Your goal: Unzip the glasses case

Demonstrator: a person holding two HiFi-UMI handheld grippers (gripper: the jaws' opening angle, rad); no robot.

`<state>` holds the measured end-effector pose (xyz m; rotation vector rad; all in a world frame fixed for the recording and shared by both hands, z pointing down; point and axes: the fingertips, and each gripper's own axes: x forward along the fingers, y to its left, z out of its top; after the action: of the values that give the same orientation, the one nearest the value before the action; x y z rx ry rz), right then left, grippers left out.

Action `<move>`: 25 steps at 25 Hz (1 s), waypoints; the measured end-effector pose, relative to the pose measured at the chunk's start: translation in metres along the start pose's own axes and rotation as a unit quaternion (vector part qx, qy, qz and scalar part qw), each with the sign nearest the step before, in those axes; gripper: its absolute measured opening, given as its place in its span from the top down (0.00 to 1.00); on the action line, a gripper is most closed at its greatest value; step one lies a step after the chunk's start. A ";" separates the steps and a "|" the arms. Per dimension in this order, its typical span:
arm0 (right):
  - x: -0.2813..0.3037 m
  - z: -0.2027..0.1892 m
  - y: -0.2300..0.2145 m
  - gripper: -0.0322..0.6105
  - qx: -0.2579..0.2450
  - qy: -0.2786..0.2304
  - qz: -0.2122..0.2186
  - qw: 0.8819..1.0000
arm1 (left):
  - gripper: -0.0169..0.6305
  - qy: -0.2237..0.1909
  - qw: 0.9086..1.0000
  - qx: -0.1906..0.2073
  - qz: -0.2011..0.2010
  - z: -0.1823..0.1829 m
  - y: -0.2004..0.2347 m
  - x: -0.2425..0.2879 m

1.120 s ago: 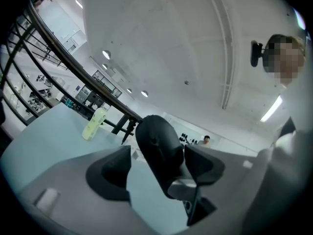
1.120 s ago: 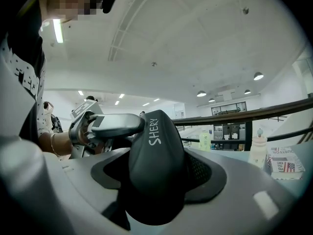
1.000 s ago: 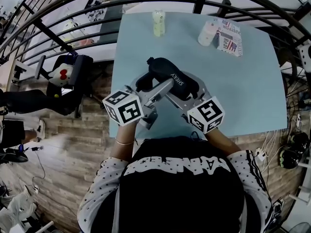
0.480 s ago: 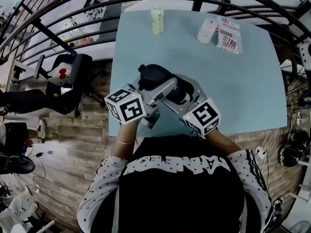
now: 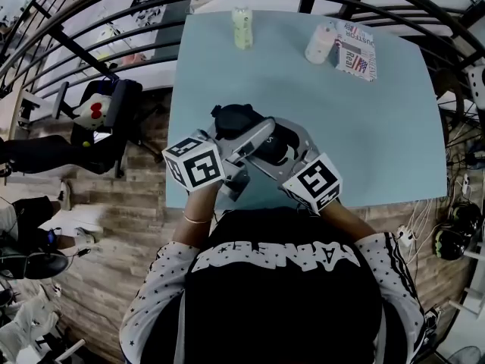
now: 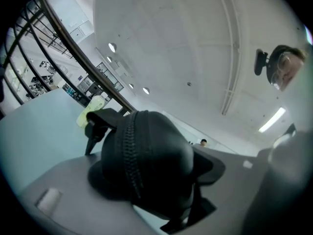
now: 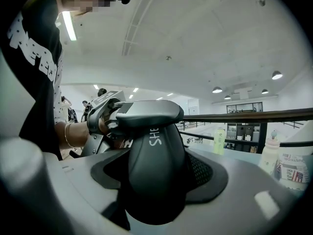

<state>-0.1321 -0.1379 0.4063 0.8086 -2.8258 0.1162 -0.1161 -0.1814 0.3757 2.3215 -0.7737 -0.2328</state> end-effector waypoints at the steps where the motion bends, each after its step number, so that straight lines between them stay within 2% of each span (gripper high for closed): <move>1: -0.001 0.001 0.000 0.43 0.000 -0.003 0.002 1.000 | 0.97 0.002 1.000 -0.005 -0.001 0.000 -0.001 0.000; 7: -0.005 0.012 0.000 0.42 -0.023 -0.018 0.014 0.999 | 0.97 -0.002 1.000 -0.004 0.003 0.007 -0.011 0.000; 17: -0.045 -0.004 -0.012 0.42 -0.041 -0.009 0.026 0.999 | 0.97 -0.023 0.998 0.042 0.036 0.026 -0.025 -0.004; 25: -0.061 -0.017 -0.026 0.57 -0.059 0.009 0.023 0.998 | 0.97 -0.036 0.996 0.062 0.057 0.037 -0.038 -0.007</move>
<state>-0.0650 -0.1259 0.4107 0.7136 -2.8045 -0.0356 -0.1170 -0.1750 0.3232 2.3871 -0.9777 -0.2238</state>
